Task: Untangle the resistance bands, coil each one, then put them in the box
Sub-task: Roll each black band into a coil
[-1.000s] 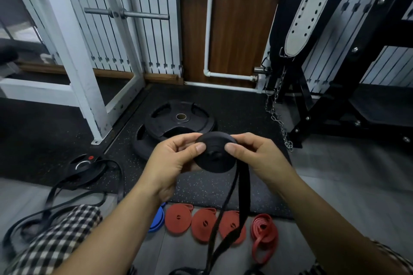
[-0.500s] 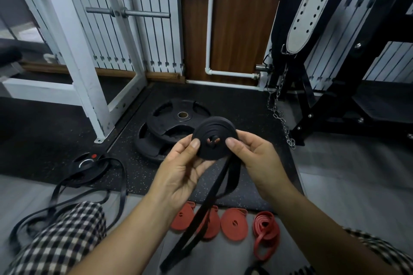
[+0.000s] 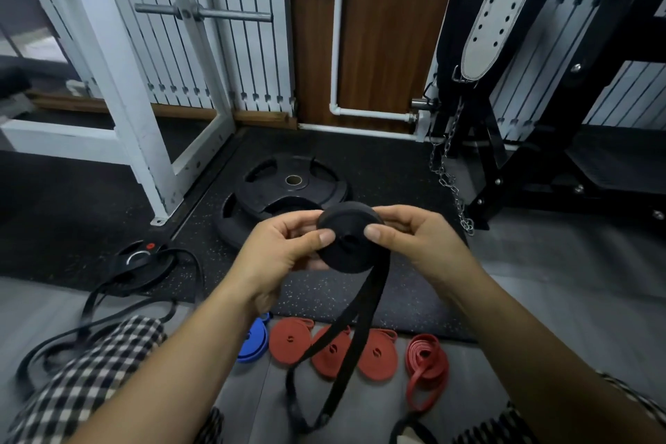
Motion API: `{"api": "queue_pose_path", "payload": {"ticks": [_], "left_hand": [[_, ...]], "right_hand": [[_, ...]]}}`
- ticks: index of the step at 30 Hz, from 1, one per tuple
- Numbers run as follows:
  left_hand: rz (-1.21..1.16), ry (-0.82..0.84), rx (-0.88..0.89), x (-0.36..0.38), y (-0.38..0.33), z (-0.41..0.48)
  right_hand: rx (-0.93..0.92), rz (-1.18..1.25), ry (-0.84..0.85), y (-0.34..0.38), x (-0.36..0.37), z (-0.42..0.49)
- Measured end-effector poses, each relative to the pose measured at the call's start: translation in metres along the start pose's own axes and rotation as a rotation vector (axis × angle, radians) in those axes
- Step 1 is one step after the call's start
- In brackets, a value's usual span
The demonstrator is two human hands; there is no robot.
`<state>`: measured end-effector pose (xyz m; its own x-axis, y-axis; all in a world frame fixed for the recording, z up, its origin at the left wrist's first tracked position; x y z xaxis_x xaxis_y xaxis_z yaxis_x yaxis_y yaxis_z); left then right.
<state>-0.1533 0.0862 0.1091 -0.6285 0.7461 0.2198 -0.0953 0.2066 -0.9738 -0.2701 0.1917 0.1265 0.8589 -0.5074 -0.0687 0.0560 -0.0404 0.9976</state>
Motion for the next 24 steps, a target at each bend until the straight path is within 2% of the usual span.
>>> {"api": "queue_pose_path", "payload": {"ticks": [3,7,10,13,16,18,21,24], "left_hand": [[-0.188,-0.049,0.005,-0.001,0.001,0.001],[-0.338,-0.023,-0.021,0.006,0.007,-0.003],[-0.378,0.027,-0.080,0.011,0.014,-0.004],[-0.122,0.108,-0.057,0.007,0.003,-0.004],[0.219,0.166,0.053,0.002,-0.009,-0.002],[0.262,0.165,0.079,0.004,-0.010,-0.002],[0.172,0.079,0.102,0.003,-0.009,-0.001],[-0.026,-0.010,0.089,-0.002,-0.009,0.000]], "right_hand": [[-0.018,0.047,-0.009,-0.004,0.006,-0.001],[-0.044,0.195,-0.061,-0.003,0.007,-0.001],[-0.067,0.112,-0.053,0.002,0.004,-0.001],[-0.067,-0.070,-0.004,0.008,0.000,-0.002],[-0.095,-0.513,-0.014,0.009,-0.004,-0.003],[-0.096,-0.624,-0.003,0.008,-0.001,-0.004],[-0.098,-0.342,0.015,0.011,0.002,-0.005],[-0.058,-0.083,0.011,0.008,-0.001,-0.003]]}}
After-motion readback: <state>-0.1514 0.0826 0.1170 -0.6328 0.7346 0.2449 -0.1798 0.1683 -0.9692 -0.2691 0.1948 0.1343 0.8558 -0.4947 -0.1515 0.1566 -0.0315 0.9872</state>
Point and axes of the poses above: each hand's wrist, its own z-axis towards the middle knuckle, its own x-axis out of the palm, y = z × x, the point moved 7 cm from there along z, towards the middle knuckle, and after that the axes turned 2 degrees about x, right-handed, at the moved point
